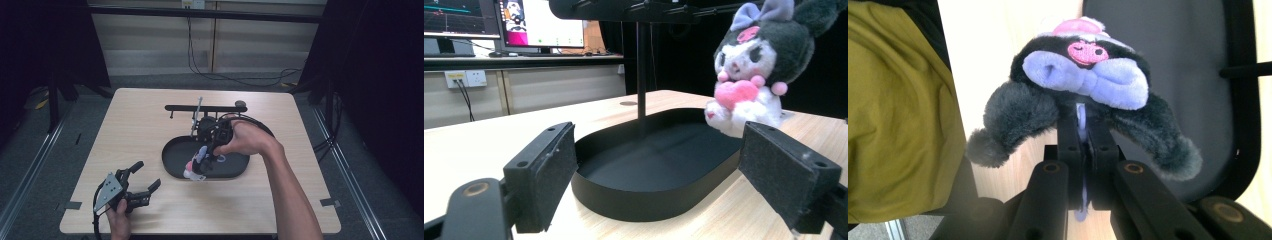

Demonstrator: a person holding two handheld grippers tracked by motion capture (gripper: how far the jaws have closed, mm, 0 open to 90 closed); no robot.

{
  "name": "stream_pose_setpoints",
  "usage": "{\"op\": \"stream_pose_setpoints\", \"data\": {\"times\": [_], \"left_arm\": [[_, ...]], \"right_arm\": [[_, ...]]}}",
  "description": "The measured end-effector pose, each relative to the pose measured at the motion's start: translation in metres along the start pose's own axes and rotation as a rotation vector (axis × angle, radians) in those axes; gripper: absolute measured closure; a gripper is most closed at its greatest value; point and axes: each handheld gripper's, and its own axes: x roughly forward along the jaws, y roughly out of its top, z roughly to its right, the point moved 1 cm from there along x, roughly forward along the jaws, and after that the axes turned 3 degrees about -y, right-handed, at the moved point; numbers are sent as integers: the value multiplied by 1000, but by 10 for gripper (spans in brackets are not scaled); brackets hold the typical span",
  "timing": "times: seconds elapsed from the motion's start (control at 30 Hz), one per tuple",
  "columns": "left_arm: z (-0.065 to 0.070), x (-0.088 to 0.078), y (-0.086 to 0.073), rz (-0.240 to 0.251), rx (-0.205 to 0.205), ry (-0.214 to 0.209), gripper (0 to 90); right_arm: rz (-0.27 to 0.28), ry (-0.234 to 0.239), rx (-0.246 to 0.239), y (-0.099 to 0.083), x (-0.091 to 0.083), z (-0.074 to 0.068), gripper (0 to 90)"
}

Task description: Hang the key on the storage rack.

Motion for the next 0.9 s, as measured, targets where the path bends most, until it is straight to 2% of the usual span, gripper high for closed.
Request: {"op": "stream_pose_setpoints", "data": {"times": [0.17, 0.5, 0.9], "left_arm": [[0, 0, 0, 0, 0, 0, 154], [0, 0, 0, 0, -1, 0, 154], [1, 1, 0, 14, -14, 3, 154]], "right_arm": [[-29, 5, -11, 4, -3, 6, 878], [-63, 8, 2, 13, -5, 19, 878], [-58, 3, 20, 20, -7, 42, 877]]}}
